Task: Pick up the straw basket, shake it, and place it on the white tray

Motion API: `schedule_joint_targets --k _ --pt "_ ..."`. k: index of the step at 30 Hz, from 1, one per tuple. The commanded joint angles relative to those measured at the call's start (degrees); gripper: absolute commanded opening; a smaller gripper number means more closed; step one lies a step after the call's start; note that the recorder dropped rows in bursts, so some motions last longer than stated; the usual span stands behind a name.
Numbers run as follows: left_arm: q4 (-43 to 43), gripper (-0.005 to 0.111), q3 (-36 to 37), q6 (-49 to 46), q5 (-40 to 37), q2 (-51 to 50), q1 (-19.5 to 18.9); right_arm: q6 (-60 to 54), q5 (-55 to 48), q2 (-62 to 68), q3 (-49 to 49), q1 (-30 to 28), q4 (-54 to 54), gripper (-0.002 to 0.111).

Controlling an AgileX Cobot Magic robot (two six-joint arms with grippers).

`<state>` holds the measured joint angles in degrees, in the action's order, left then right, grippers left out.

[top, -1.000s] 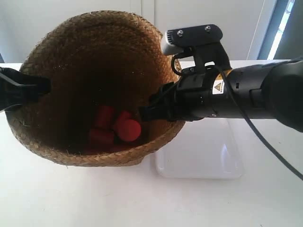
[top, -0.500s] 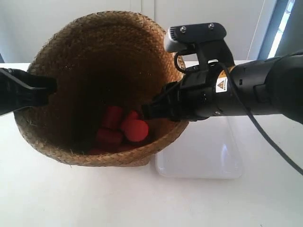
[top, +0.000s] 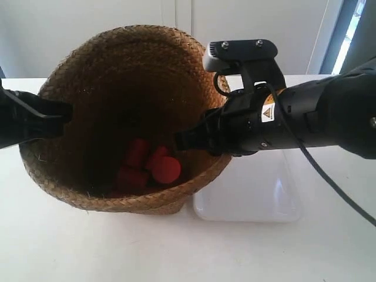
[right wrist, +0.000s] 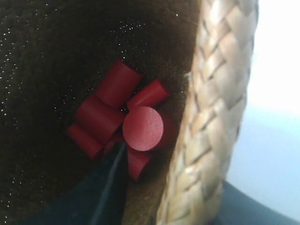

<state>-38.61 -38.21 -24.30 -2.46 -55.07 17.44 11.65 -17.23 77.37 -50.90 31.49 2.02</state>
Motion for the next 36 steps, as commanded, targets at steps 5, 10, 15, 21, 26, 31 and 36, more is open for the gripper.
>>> schedule_joint_targets --k 5,10,15,21,26,31,36 --pt "1.1 0.0 -3.0 -1.5 -1.6 1.8 0.4 -2.4 -3.4 -2.4 -3.7 -0.2 -2.0 0.0" --pt "3.3 0.0 -10.4 -2.6 -12.0 7.5 0.4 -5.6 -6.4 -12.9 -9.0 0.7 -2.0 0.0" --pt "7.0 0.0 -2.7 4.1 -6.1 1.8 -1.6 -0.7 -2.4 -4.4 -0.2 -0.7 -1.2 0.0" --pt "7.6 0.0 -5.6 3.7 -3.9 3.6 -1.9 -1.4 -1.0 -6.2 -3.6 -0.5 -2.0 0.0" --pt "7.8 0.0 -5.5 3.8 -5.4 3.6 -1.9 -1.4 -1.0 -5.1 -3.7 -0.5 -2.0 0.0" --pt "7.8 0.0 -5.5 3.8 -6.8 3.6 -1.9 -1.0 -3.2 -1.9 -3.7 -0.5 -2.0 0.0" --pt "8.1 0.0 -5.5 3.8 -6.1 3.6 -1.9 -1.0 -4.0 -0.3 -3.7 -0.5 -2.0 0.0"
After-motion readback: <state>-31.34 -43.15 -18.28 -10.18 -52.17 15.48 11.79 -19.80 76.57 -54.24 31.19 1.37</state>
